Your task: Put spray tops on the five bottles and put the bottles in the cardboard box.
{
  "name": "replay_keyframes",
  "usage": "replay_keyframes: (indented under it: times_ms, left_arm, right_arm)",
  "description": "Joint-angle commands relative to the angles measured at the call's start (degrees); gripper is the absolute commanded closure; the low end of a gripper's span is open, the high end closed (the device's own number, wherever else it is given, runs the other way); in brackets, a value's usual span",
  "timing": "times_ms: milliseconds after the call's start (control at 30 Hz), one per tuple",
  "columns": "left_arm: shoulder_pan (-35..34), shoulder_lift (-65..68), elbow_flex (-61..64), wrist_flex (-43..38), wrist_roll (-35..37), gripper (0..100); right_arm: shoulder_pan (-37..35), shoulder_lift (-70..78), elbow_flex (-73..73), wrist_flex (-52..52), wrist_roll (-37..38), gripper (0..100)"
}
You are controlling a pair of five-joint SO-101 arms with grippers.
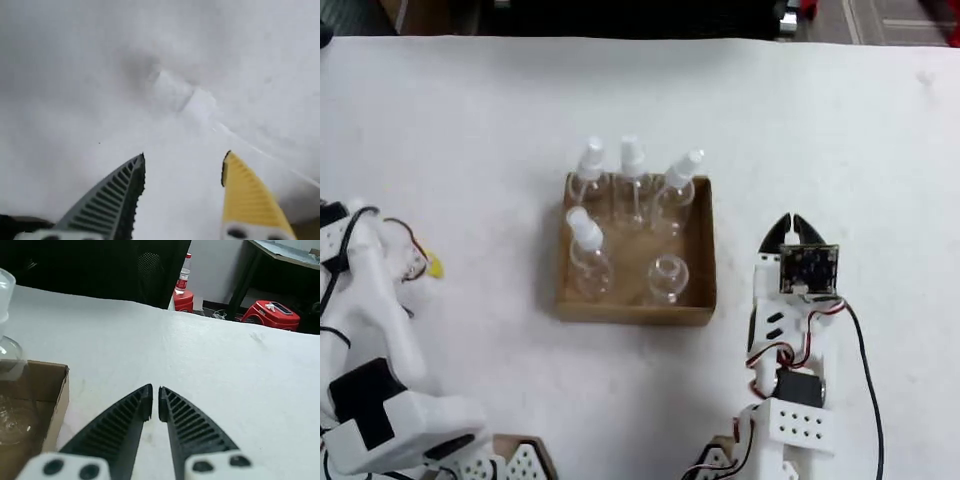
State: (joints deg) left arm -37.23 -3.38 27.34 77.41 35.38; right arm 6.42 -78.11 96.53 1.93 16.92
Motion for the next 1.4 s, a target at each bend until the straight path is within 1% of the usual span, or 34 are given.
replay_keyframes:
  times_ms: [0, 100, 233, 433, 600, 800, 867, 933, 1100, 1300, 1367]
  left_arm:
    - [-2.2, -0.3, 1.1, -4.0, 4.1, 76]
    - [-3.0, -0.2, 4.5, -9.6, 6.4, 76]
    - [-2.8, -0.4, 10.5, -17.8, 7.6, 76]
    - [-3.4, -0.4, 10.7, -19.1, 9.1, 76]
    - [-3.3, -0.2, 11.4, -23.6, 10.7, 77]
    - [-2.5, 2.2, 11.4, -23.7, 10.5, 77]
    - [-1.6, 5.1, 9.9, -23.3, 8.4, 77]
    - [-1.5, 7.9, 7.2, -21.5, 8.6, 77]
    - [-1.7, 12.8, 0.1, -14.2, 9.5, 77]
    - [-1.7, 13.7, -0.7, -13.3, 9.5, 77]
    - [-1.7, 13.7, -0.5, -13.2, 9.3, 79]
  right_arm:
    - [-2.7, 0.1, 0.6, 1.3, 4.0, 98.1]
    - [-3.1, 0.1, 0.6, 1.9, 5.4, 98.1]
    - [-3.1, 0.1, 0.6, 1.9, 5.5, 98.1]
    - [-3.1, 0.1, 0.6, 1.9, 5.5, 98.1]
    - [-3.1, 0.1, 0.6, 2.0, 5.5, 98.1]
    - [-3.1, 0.1, 0.6, 2.0, 5.5, 98.1]
    - [-3.1, 0.1, 0.6, 2.0, 5.5, 98.1]
    - [-3.1, 0.1, 0.6, 2.0, 5.5, 98.1]
    - [-3.1, 0.1, 0.6, 2.0, 5.5, 98.1]
    - [-3.1, 0.1, 0.6, 2.0, 5.5, 98.1]
    - [-3.1, 0.1, 0.6, 1.9, 5.5, 98.1]
